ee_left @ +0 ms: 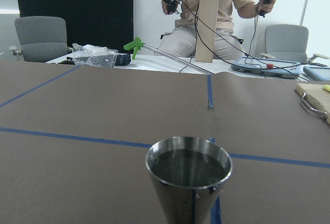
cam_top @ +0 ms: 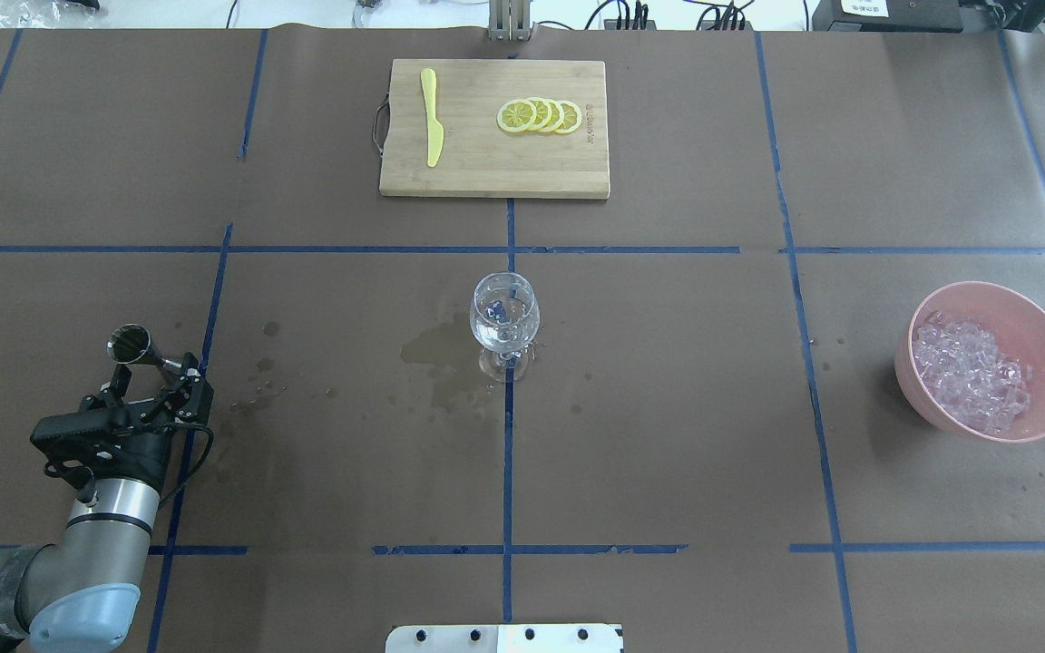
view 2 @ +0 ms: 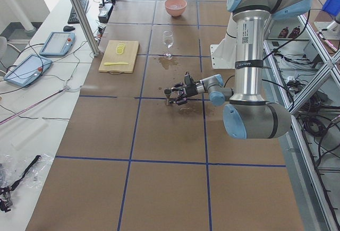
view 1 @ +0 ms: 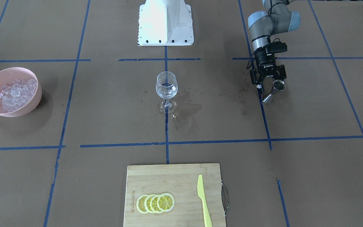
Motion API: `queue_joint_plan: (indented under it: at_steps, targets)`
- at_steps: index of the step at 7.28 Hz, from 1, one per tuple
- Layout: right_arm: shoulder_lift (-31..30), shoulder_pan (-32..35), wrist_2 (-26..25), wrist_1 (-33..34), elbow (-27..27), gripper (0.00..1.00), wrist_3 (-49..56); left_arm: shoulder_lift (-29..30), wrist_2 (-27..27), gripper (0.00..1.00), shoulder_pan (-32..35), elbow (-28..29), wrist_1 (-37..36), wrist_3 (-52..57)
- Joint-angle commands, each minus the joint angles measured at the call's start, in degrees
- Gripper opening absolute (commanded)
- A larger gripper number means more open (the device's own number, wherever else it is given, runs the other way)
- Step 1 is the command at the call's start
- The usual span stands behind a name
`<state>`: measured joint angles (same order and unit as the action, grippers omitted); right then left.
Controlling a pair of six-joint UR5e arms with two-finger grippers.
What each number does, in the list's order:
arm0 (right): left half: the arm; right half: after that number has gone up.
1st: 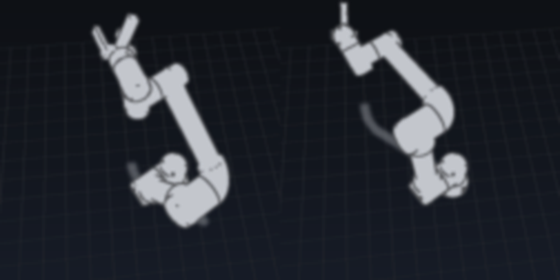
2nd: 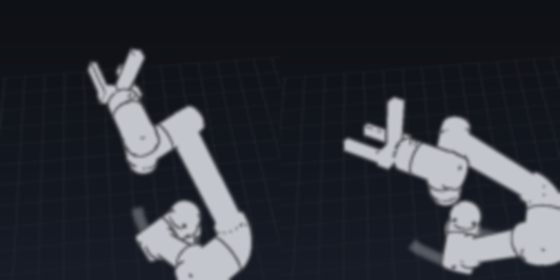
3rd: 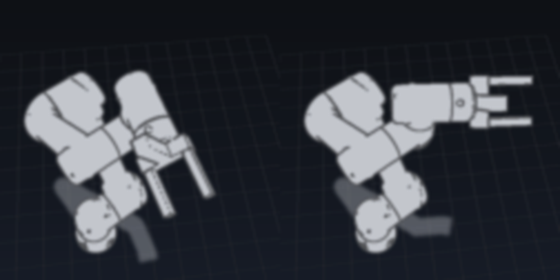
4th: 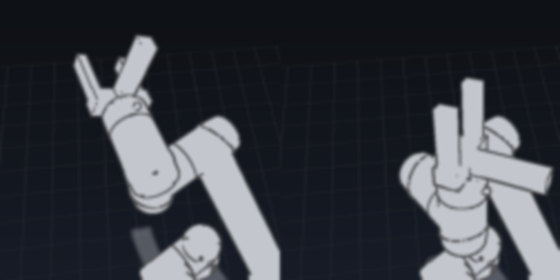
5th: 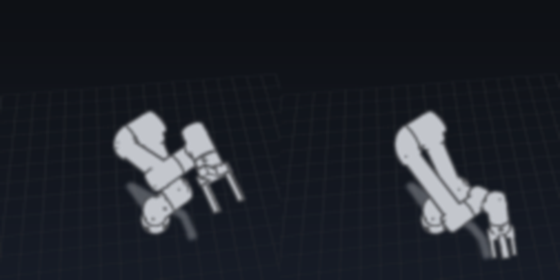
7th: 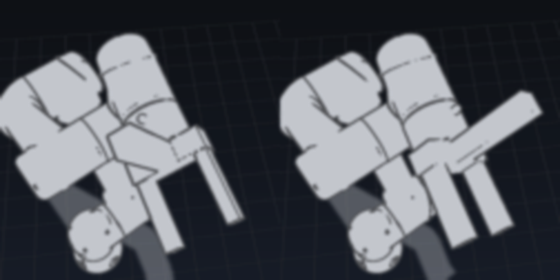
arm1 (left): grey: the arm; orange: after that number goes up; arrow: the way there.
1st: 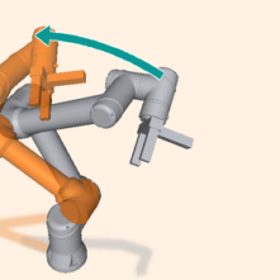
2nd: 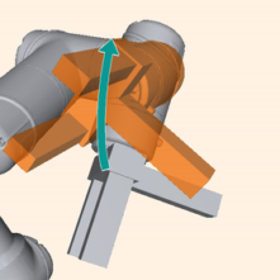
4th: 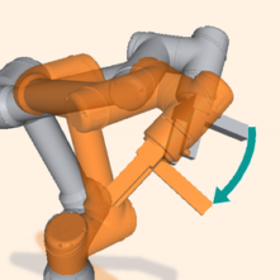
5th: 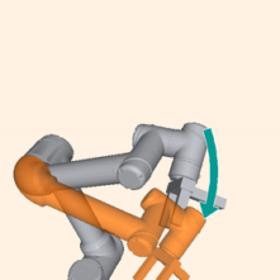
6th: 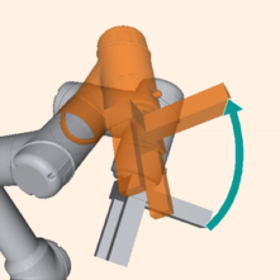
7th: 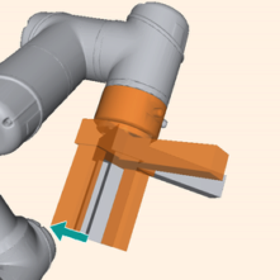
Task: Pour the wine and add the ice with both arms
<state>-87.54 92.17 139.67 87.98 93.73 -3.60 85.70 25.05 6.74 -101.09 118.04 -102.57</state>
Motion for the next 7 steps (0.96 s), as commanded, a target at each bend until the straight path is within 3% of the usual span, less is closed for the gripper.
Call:
queue_joint_plan:
  at_steps: [1, 4, 7]
  targets:
    - [0.00, -0.06, 0.08, 0.09, -0.04, 1.00, 0.00, 0.17, 0.00, 0.85, 1.08, 0.81, 0.00, 0.00]
    - [0.00, -0.06, 0.08, 0.18, -0.04, 1.00, 0.00, 0.25, 0.00, 0.77, 1.26, 1.33, 0.09, 0.00]
    - [0.00, -0.06, -0.01, 0.26, -0.13, 1.00, 0.00, 0.60, 0.00, 0.54, 1.35, 1.42, 0.09, 0.00]
